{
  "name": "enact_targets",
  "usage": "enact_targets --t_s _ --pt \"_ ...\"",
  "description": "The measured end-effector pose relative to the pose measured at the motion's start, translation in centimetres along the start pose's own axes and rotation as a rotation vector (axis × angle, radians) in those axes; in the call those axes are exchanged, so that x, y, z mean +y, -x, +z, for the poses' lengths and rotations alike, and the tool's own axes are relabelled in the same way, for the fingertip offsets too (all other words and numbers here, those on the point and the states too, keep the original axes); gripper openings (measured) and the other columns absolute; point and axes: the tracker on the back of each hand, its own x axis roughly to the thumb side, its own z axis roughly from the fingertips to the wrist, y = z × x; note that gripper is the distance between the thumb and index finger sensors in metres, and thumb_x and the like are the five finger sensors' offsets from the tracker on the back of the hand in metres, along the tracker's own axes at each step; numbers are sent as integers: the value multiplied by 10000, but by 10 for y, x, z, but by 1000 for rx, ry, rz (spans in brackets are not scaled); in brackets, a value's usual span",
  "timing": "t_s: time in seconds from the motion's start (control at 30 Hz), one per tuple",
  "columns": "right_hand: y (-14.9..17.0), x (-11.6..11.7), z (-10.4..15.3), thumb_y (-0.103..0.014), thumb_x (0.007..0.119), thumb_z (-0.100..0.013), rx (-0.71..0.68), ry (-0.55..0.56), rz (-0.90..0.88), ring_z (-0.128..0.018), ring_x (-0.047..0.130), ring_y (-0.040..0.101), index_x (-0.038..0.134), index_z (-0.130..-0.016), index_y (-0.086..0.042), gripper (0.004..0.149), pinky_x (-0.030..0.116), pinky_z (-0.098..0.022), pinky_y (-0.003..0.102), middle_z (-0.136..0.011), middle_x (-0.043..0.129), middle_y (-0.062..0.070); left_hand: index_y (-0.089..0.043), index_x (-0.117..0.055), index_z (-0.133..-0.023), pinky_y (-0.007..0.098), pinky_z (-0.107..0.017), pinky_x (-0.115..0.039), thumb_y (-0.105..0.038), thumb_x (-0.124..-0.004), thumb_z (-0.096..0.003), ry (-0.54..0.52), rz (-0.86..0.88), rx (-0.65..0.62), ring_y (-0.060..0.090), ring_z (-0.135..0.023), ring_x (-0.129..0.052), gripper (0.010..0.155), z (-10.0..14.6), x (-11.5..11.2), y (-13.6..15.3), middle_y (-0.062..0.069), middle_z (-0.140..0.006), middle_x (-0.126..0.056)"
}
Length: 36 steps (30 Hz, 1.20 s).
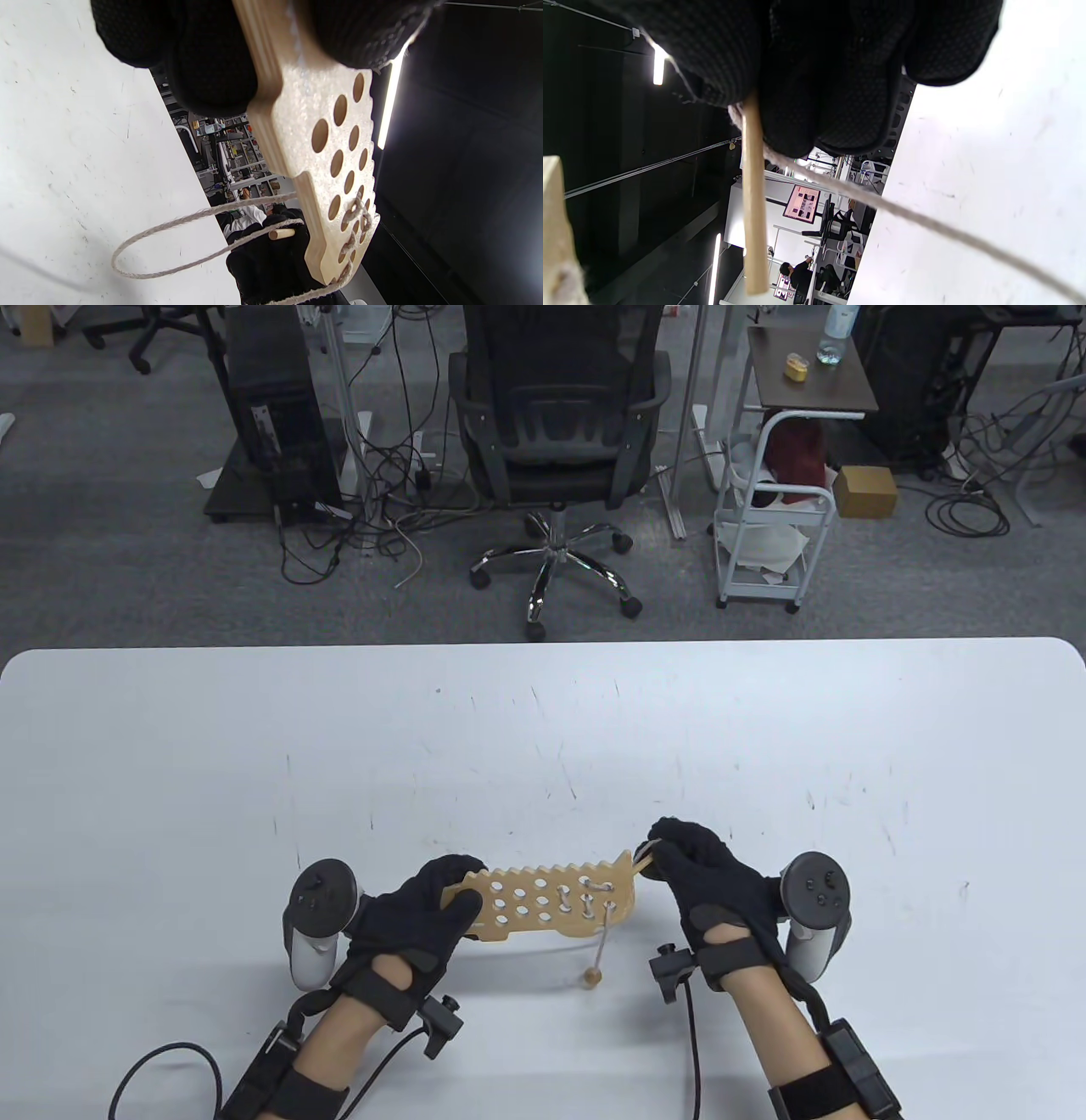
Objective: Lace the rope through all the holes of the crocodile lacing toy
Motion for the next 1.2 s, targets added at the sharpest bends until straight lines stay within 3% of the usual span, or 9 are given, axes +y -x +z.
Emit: enact_targets --t_s 0.57,1.2 --pt "-2 28 11 -264 833 -450 89 -146 -252 -617 1016 319 815 -839 -143 408 751 -525 549 -696 1029 67 -264 -721 -898 472 -609 -746 -438 -795 -398 72 -6 -31 217 -514 -977 535 1 -14 -6 -29 -751 -916" --pt "6 45 16 -267 843 -450 178 -287 -364 -651 1003 318 822 -835 -154 402 739 -544 550 -716 1027 59 -268 -718 -900 471 -612 -745 -441 -793 -399 94 35 -47 215 -518 -976 536 1 -16 -8 -33 -754 -914"
